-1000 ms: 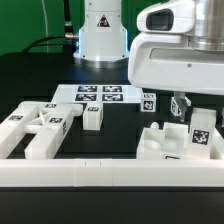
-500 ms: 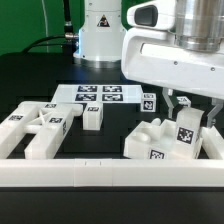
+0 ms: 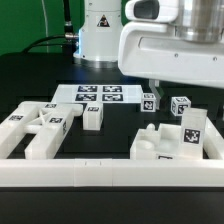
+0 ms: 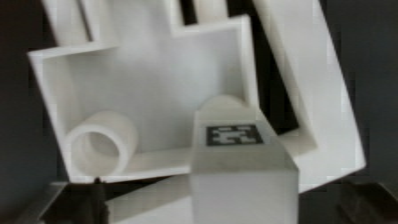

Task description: Assemble chair

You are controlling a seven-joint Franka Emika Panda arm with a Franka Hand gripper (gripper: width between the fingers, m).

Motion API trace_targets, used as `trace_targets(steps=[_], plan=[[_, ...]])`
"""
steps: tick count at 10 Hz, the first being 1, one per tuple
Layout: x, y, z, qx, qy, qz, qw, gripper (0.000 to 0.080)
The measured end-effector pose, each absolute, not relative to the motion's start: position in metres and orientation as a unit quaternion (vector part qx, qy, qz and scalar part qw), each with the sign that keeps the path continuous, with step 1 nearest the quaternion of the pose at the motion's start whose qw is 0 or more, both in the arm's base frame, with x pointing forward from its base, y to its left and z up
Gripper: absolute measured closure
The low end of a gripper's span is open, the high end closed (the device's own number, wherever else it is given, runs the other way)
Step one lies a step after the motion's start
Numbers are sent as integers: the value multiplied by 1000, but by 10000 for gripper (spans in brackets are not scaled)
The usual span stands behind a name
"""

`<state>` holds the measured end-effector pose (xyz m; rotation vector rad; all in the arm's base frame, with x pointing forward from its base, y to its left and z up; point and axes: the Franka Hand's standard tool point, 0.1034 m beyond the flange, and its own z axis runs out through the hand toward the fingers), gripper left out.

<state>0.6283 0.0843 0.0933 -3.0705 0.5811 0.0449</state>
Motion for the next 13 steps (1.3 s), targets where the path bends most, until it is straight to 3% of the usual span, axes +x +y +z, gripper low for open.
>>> trace_targets(steps=[2, 6, 8, 10, 13], plan=[[603, 71, 109, -985, 170, 21, 12, 151], [604, 72, 106, -985, 169, 23, 10, 151], [586, 65, 104, -990, 136, 15, 13, 151], [552, 42, 101, -995, 98, 15, 12, 151], [531, -10, 85, -998, 66, 7, 2, 151]])
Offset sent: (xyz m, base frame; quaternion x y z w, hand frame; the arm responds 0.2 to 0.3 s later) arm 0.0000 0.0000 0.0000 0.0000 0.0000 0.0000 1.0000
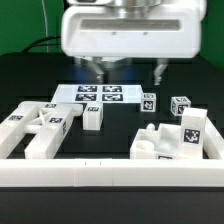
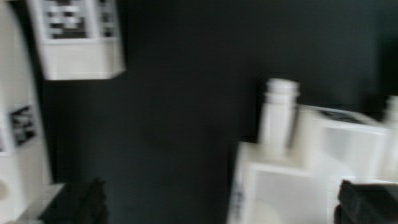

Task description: Assemble chair

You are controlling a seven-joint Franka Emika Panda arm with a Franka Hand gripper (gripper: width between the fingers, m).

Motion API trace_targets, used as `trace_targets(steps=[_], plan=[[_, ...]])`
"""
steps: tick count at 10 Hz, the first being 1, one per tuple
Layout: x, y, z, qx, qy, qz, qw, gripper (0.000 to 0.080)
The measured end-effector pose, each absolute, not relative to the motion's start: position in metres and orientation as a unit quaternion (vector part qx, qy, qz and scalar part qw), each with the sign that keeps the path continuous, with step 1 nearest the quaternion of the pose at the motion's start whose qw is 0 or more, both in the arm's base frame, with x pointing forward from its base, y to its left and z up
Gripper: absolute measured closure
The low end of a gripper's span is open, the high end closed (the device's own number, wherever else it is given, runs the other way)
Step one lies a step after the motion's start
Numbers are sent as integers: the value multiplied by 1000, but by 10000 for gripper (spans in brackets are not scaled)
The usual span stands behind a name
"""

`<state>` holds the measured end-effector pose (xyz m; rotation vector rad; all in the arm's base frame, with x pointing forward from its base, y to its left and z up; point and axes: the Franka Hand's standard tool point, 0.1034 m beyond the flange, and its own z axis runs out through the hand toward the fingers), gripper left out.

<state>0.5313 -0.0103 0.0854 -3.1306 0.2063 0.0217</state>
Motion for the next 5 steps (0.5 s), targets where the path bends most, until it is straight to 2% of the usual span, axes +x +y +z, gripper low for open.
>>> trace_targets(steps=[2, 5], plan=[[529, -32, 70, -998, 68, 8, -6, 151], [528, -29, 70, -998, 66, 22, -4, 151]])
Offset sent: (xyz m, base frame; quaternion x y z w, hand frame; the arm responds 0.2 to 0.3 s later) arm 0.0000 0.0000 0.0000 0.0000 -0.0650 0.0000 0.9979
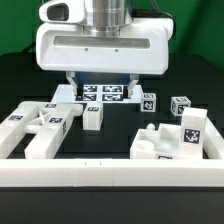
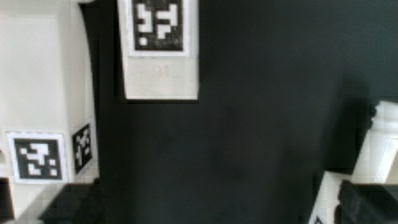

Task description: Assemble chair

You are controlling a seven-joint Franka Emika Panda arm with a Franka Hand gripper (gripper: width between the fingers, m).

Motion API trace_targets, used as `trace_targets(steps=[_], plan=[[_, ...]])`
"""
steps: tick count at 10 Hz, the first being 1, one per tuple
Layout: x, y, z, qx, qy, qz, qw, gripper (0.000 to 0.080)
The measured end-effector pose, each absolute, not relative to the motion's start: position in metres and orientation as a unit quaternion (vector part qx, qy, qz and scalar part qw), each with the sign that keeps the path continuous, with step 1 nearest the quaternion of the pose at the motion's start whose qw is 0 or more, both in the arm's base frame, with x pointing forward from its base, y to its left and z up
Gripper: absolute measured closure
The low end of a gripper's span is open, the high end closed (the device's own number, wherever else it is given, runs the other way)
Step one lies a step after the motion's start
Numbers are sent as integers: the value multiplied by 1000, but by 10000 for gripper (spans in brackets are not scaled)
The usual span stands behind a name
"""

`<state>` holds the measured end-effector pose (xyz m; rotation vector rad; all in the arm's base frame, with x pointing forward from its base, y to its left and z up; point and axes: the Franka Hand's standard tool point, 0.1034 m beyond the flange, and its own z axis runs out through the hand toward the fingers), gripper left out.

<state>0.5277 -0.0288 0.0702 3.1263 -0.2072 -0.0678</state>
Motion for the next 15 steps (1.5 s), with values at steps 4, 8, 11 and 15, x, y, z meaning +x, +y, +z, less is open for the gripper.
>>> trace_targets(steps=[4, 8, 11, 15], plan=[[517, -44, 65, 985, -56, -163, -14, 151], [518, -45, 62, 957, -48, -284, -27, 151], [511, -45, 57, 927, -47, -371, -33, 151], [501, -41, 39, 887, -41, -459, -33, 151]])
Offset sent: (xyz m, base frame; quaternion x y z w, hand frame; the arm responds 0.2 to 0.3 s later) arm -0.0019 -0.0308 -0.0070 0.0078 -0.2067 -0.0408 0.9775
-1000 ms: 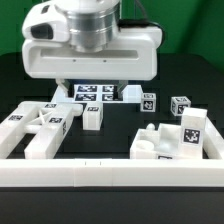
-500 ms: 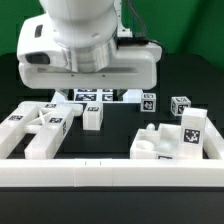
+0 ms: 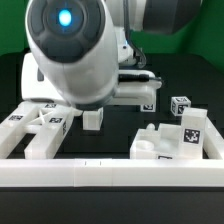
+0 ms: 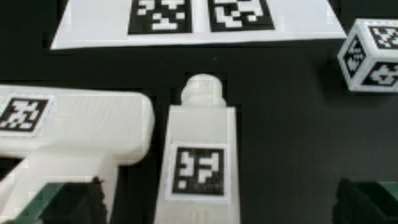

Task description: Assemble chair

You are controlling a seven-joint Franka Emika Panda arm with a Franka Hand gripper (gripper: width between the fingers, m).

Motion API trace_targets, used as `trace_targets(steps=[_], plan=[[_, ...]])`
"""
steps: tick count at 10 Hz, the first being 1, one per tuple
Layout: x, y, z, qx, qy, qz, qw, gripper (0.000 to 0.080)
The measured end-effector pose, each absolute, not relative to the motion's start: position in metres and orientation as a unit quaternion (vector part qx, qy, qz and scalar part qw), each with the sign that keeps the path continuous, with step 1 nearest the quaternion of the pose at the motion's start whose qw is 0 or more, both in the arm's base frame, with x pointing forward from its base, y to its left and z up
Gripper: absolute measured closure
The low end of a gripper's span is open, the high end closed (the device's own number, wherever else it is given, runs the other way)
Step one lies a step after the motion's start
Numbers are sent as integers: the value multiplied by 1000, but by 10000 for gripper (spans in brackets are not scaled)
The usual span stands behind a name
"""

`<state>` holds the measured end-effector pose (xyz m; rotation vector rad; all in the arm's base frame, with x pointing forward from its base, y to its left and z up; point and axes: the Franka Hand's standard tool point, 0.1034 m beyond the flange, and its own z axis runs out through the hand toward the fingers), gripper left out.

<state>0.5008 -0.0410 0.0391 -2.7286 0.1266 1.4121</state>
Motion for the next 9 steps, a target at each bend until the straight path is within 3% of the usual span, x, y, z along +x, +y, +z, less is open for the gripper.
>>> trace_targets(steps=[9], plan=[[501, -43, 10, -896, 41, 441, 26, 151]])
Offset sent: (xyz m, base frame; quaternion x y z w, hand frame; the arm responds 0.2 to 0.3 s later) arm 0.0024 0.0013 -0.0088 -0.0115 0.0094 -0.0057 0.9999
